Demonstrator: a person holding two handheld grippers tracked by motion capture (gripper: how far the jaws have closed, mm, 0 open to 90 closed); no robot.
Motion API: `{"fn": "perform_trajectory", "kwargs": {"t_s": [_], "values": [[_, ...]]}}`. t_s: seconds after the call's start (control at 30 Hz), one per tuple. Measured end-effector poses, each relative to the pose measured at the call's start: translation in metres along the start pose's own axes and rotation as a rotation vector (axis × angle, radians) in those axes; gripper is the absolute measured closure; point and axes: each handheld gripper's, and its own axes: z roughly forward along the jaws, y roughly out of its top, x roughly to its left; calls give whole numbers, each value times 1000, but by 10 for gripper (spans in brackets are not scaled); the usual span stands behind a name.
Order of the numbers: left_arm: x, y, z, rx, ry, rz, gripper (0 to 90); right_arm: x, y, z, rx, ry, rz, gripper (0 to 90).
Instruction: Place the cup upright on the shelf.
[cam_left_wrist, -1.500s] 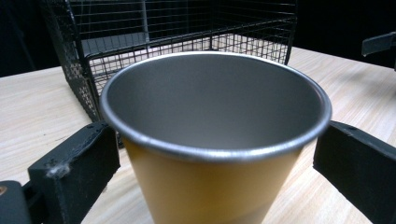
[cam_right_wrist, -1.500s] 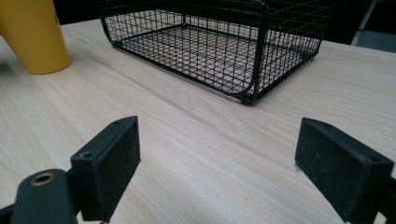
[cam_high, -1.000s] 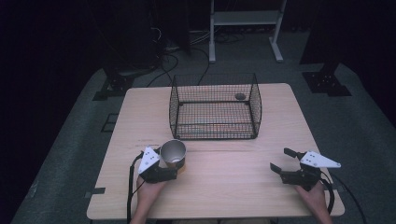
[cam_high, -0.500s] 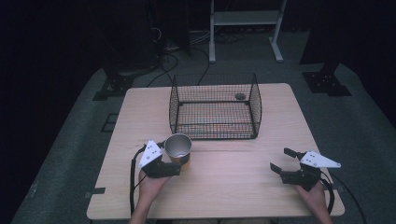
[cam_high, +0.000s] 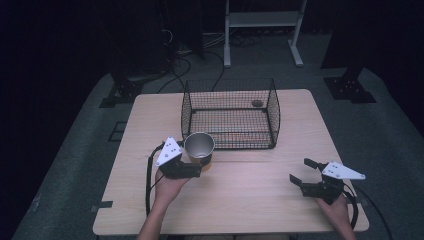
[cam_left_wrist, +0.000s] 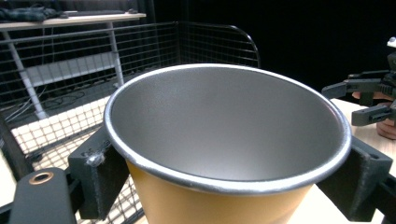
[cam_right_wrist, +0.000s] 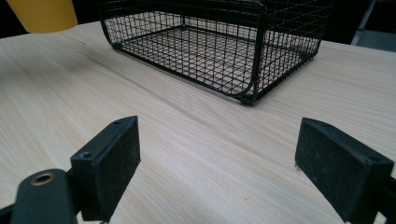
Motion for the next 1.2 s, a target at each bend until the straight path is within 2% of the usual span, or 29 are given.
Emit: {"fn": "perform_trajectory", "kwargs": {"t_s": [0.17,0.3,0.47,0.57,0.8,1.03,1.2], "values": [[2,13,5,-7,-9,17,131,0,0,0,0,0,2,131],[5,24,8,-18,-26,15,132,0,0,0,1,1,2,131],[8,36,13,-10,-47,14,131,0,0,0,0,3,2,131],[11,42,16,-14,-49,23,131,0,0,0,-1,3,5,131],[17,53,27,6,-52,43,132,0,0,0,-1,4,7,131],[23,62,34,4,-78,28,132,-1,0,0,-4,4,11,131],[27,69,41,12,-85,37,132,-1,0,0,-5,4,8,131]]}}
